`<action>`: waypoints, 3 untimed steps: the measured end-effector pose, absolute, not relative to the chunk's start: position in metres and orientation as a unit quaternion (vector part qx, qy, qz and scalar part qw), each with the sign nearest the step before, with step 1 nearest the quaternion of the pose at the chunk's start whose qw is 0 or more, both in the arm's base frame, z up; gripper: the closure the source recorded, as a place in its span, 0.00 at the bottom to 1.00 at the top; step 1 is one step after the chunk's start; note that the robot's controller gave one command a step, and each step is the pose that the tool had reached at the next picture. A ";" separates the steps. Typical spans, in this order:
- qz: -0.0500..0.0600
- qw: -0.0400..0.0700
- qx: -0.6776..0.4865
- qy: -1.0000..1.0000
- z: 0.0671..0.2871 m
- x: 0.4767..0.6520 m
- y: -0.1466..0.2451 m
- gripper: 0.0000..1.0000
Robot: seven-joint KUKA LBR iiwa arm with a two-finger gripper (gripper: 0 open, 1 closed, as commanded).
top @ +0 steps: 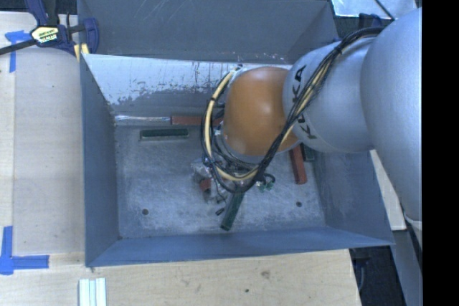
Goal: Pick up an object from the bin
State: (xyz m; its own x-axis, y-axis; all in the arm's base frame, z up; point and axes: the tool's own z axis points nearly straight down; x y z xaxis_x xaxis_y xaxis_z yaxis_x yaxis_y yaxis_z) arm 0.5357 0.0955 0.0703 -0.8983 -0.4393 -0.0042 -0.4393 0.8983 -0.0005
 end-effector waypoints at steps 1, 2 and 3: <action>0.000 0.002 -0.226 0.974 0.070 0.535 0.095 0.00; 0.000 0.002 -0.226 0.974 0.070 0.536 0.096 1.00; 0.000 0.002 -0.226 0.974 0.070 0.536 0.096 1.00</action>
Offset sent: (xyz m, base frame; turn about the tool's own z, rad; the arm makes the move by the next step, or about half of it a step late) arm 0.0000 0.0000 0.0000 0.0000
